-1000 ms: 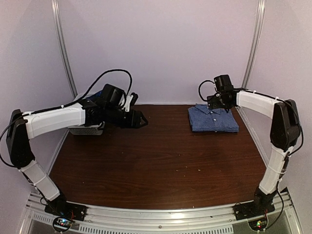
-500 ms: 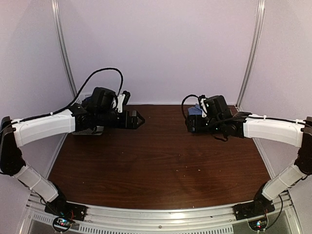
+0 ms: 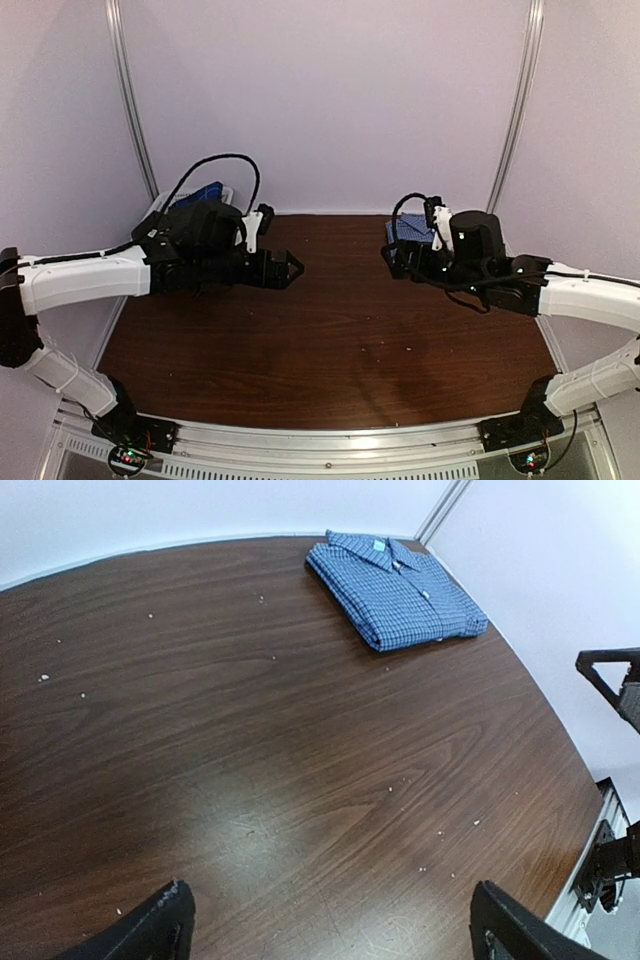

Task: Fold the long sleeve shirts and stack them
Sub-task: Reset both arms

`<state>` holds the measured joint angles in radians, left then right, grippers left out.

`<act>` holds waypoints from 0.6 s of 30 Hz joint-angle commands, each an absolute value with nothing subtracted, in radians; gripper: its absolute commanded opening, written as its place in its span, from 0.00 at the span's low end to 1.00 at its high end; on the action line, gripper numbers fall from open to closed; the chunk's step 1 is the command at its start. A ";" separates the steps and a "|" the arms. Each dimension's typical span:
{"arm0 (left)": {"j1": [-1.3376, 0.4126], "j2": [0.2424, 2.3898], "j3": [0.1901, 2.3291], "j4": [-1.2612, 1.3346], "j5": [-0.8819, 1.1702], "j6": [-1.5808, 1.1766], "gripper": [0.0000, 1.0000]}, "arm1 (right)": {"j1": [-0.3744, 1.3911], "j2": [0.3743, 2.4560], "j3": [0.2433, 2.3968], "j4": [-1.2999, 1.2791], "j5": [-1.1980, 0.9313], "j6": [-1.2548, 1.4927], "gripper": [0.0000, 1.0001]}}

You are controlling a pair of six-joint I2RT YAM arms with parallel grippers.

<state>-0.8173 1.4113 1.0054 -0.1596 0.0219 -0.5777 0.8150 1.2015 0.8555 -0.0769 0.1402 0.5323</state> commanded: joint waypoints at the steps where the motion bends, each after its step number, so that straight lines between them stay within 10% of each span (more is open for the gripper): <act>1: -0.816 1.359 1.013 -0.090 -0.039 -0.563 0.98 | 0.819 1.121 0.803 -0.020 0.175 0.550 1.00; 18: -0.816 1.321 1.062 -0.127 -0.113 -0.521 0.98 | 0.818 1.091 0.793 -0.038 0.204 0.527 1.00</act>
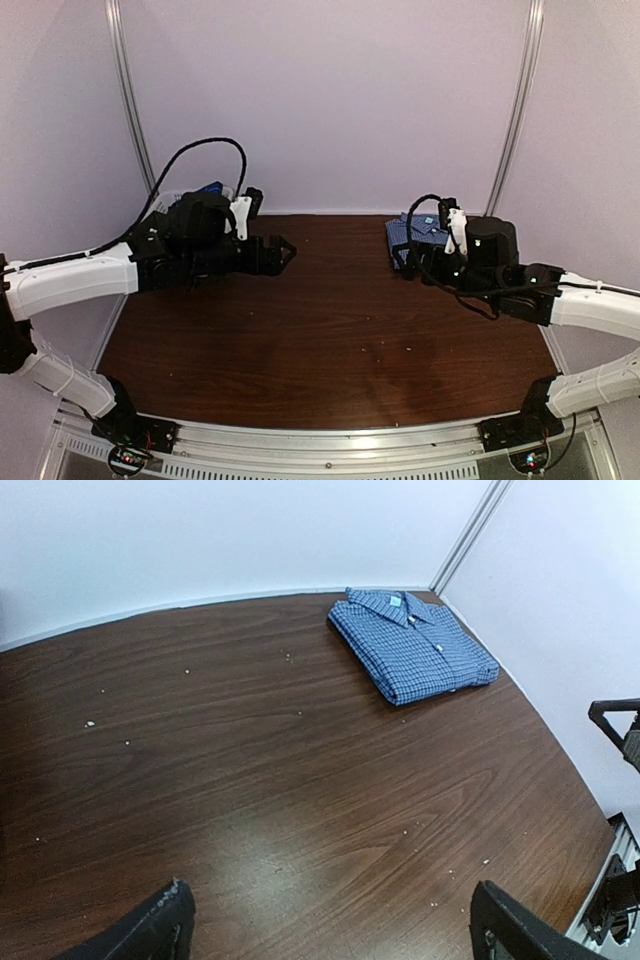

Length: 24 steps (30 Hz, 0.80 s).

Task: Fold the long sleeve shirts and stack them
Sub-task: Reset both arms

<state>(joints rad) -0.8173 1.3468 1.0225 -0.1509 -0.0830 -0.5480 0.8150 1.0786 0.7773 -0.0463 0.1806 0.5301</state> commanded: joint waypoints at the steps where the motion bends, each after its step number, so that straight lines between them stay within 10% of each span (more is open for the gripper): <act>1: -0.816 1.320 1.065 -0.135 -0.115 -0.518 0.98 | 0.819 1.094 0.794 -0.037 0.205 0.529 1.00; 24: -0.815 1.318 1.075 -0.124 -0.132 -0.494 0.98 | 0.820 1.094 0.795 -0.030 0.243 0.561 1.00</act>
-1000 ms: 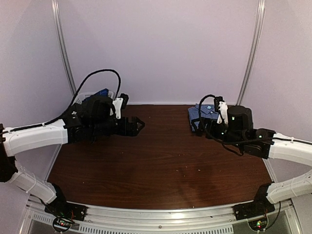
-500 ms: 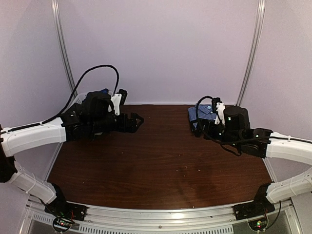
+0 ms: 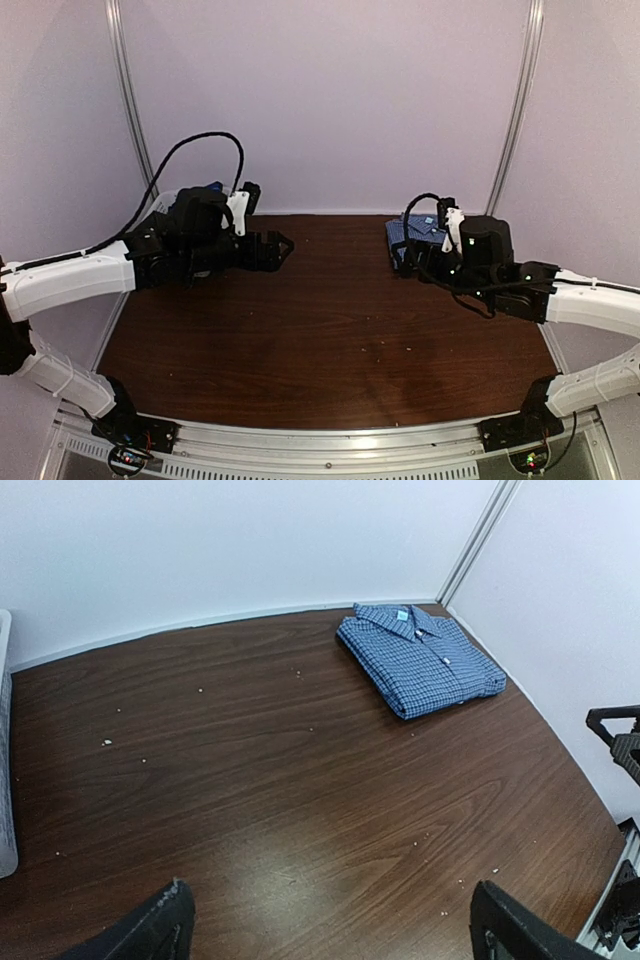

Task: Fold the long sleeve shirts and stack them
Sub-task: Reset both arms

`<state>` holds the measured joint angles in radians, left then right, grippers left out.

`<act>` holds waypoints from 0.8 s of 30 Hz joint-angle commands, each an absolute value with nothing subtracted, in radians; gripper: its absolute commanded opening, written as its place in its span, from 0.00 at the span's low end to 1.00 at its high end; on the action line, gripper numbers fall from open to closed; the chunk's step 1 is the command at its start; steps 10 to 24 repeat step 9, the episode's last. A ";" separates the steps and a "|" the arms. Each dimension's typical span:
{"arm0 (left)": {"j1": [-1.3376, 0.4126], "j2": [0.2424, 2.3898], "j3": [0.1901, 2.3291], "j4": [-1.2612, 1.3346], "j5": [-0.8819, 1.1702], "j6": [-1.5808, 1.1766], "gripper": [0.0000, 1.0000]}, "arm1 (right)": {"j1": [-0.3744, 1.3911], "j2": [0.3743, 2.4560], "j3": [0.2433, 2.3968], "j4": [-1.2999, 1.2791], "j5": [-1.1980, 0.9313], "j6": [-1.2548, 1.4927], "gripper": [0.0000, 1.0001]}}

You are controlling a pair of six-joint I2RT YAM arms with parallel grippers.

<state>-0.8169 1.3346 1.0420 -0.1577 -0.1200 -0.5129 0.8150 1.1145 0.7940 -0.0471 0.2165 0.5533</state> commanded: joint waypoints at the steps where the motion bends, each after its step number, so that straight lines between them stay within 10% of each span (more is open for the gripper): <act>1: -0.815 1.318 1.074 -0.125 -0.132 -0.494 0.98 | 0.819 1.093 0.793 -0.031 0.245 0.560 1.00; 24: -0.815 1.303 1.071 -0.136 -0.141 -0.490 0.98 | 0.819 1.088 0.807 -0.076 0.278 0.541 1.00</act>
